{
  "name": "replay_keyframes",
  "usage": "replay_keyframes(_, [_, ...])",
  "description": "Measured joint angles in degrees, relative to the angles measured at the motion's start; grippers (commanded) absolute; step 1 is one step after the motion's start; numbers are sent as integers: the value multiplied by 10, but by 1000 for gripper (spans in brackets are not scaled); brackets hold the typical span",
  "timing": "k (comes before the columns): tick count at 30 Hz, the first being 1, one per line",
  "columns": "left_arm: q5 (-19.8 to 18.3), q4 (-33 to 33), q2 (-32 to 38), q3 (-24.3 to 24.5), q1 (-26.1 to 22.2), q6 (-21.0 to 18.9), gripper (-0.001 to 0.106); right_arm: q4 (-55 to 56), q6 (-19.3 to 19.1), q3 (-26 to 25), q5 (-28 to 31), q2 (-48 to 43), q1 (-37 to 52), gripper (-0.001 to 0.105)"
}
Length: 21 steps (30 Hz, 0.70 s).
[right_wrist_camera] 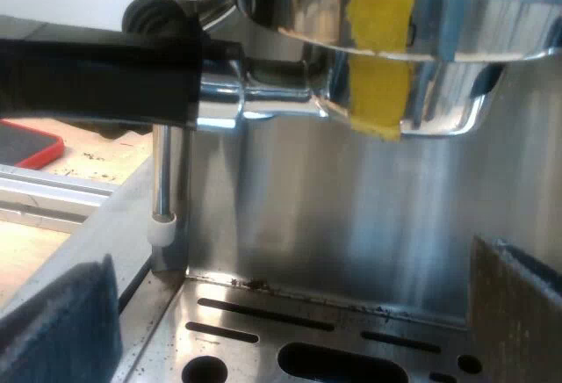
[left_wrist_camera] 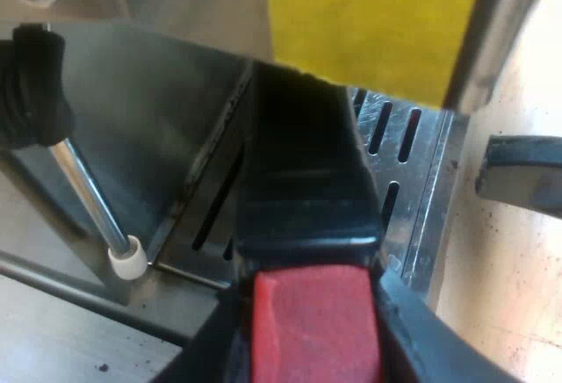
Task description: Put the handle in the coffee machine
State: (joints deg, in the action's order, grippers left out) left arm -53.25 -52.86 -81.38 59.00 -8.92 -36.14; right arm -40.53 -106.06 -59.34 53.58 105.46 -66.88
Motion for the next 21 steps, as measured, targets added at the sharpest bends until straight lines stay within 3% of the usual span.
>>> replay_keyframes(21, [0,-33,14,4,-5,12,0,0,0,0,0,0,0,81])
